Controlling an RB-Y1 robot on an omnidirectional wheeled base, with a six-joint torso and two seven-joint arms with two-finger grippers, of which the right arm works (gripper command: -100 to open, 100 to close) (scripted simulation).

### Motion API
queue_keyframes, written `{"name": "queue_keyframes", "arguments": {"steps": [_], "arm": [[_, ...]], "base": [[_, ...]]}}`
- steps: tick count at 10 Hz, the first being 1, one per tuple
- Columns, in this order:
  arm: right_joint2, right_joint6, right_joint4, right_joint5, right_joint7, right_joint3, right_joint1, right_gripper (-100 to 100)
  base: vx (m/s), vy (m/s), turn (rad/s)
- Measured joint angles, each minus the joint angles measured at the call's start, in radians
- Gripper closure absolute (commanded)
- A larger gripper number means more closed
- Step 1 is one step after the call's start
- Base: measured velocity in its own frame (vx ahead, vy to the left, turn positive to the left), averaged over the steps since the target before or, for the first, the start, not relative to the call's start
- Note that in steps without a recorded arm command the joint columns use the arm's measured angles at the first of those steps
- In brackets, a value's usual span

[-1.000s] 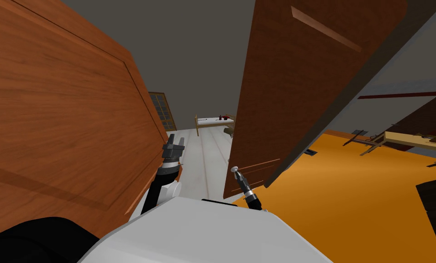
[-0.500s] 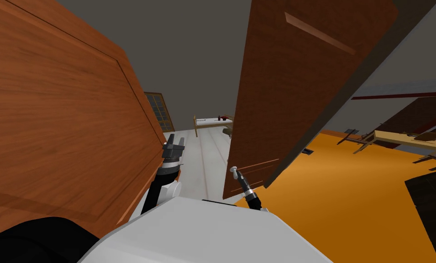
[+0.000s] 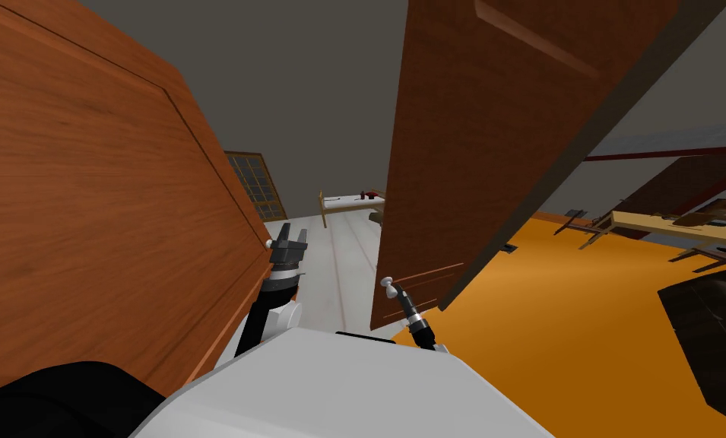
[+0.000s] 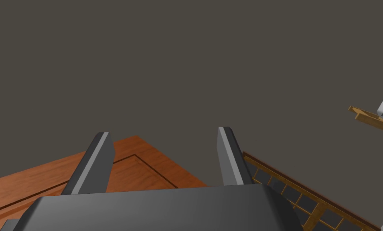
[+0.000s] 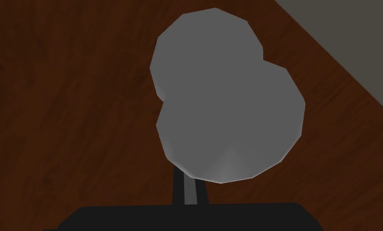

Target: Push the door open

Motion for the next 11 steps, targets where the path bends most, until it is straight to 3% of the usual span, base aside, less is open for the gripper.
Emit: {"name": "queue_keyframes", "arguments": {"steps": [11], "arm": [[0.004, -0.004, 0.019, 0.082, 0.268, 0.005, -0.022, -100]], "base": [[-0.045, -0.012, -0.064]]}}
